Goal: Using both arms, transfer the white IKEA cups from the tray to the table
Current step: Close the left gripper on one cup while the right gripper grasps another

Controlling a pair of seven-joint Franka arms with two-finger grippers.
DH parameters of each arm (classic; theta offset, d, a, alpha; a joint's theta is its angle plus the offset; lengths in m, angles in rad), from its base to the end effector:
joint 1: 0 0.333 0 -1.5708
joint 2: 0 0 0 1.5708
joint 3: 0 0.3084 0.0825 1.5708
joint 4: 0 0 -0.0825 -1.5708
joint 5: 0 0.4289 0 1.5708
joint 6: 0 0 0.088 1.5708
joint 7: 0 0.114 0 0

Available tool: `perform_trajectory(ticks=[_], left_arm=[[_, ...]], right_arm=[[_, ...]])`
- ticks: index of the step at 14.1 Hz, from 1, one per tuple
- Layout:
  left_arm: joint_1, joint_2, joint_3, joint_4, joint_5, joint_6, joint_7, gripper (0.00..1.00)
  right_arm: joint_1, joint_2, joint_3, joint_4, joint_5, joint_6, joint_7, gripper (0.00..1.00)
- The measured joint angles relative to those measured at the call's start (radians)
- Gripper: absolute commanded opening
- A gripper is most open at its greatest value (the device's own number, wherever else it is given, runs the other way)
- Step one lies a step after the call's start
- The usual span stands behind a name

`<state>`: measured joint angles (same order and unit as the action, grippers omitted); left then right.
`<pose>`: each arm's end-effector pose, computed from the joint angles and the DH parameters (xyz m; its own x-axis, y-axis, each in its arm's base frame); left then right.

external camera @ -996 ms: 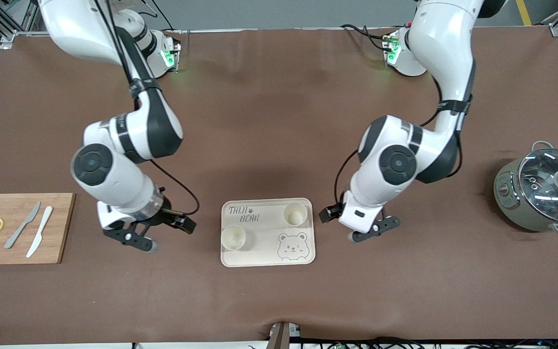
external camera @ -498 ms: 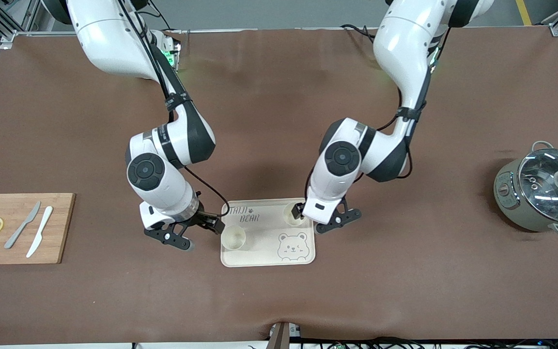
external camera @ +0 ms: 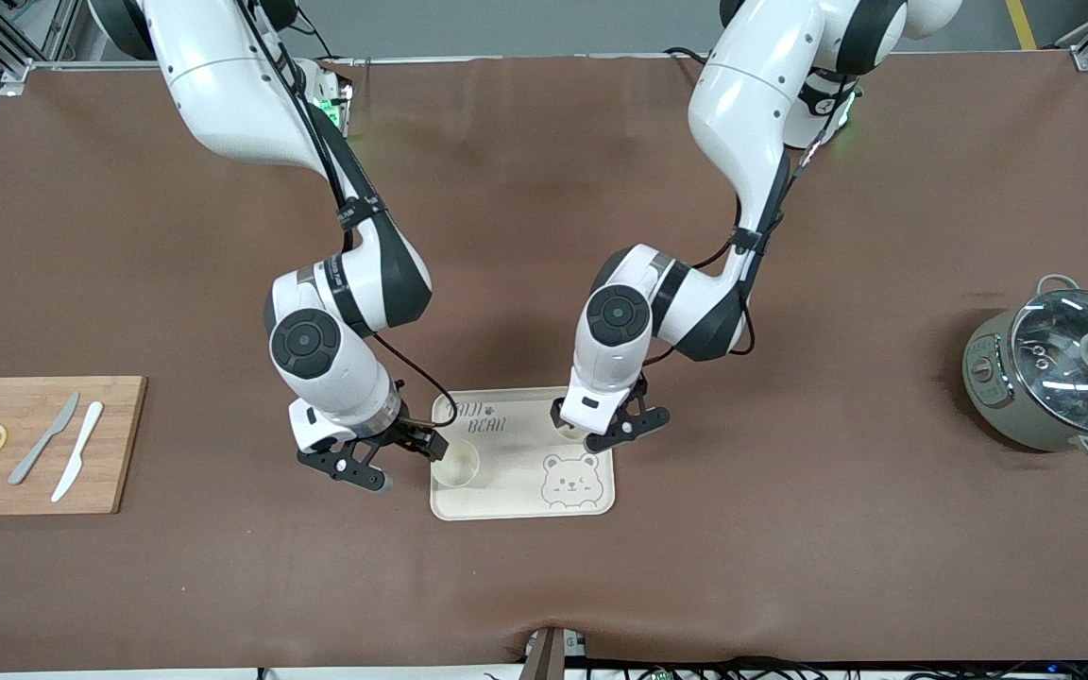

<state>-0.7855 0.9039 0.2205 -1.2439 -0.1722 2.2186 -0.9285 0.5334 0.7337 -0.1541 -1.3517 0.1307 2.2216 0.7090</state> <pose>0.6448 -0.4665 0.1975 0.9283 0.3639 0.0764 0.3603 -0.9311 0.0575 0.7178 0.3177 0.2713 0.9309 -0.3505 0.1023 -0.3406 -0.9346 -0.1027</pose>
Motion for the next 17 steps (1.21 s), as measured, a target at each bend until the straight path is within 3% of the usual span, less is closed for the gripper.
perform_trajectory(ticks=[1,4,6,9,17], left_arm=[[-0.003,0.006,0.000,0.002,0.000,0.003,0.000,1.00],[-0.009,0.012,0.001,0.007,0.000,0.008,-0.035,0.37],[-0.009,0.011,0.003,0.013,0.000,0.008,-0.063,0.16],[-0.010,0.012,0.006,0.016,0.000,0.008,-0.073,0.00],[-0.061,0.011,0.070,0.023,0.000,0.008,-0.079,0.00]], right_arm=[[0.000,0.009,0.000,0.000,0.000,0.011,0.000,1.00],[0.000,0.029,-0.001,0.000,0.000,0.040,0.000,1.00],[0.000,0.040,-0.001,0.000,0.000,0.056,0.000,1.00],[0.000,0.055,-0.001,0.000,0.000,0.078,0.001,1.00],[0.000,0.089,-0.001,0.000,0.000,0.133,0.001,1.00]])
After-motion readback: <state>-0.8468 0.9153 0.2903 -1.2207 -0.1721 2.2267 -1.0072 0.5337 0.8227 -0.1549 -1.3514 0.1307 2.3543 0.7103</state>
